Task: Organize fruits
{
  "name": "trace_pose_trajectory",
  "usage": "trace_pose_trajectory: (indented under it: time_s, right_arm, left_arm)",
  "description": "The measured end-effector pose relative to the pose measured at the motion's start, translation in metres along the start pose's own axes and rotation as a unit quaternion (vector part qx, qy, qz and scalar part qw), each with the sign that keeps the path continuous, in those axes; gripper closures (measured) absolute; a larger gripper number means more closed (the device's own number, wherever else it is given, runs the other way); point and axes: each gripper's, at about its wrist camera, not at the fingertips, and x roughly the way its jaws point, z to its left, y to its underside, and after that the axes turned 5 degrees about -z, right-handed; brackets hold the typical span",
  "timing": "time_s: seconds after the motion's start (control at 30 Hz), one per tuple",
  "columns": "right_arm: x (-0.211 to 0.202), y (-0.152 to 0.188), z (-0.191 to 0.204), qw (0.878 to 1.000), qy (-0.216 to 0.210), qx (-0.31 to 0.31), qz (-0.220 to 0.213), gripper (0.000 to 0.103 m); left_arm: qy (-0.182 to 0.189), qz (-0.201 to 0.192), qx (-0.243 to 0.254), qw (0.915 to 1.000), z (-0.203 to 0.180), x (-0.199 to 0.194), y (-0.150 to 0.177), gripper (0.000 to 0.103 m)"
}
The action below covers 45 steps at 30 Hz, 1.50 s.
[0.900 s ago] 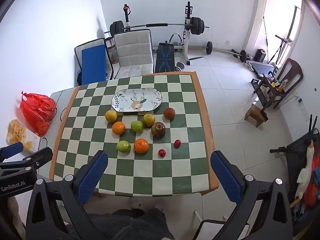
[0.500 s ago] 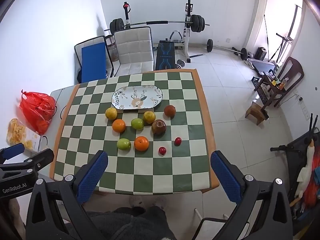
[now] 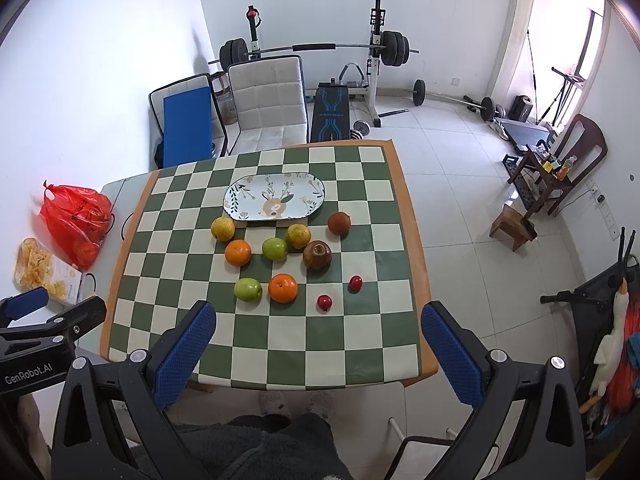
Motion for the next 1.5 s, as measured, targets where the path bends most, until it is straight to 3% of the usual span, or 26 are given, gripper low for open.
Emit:
trace_pose_trajectory:
  time_s: [1.5]
  right_arm:
    - [-0.01, 0.001, -0.004, 1.0, 0.001, -0.001, -0.006, 0.0]
  left_arm:
    - [0.003, -0.007, -0.002, 1.0, 0.0, -0.003, 0.002, 0.0]
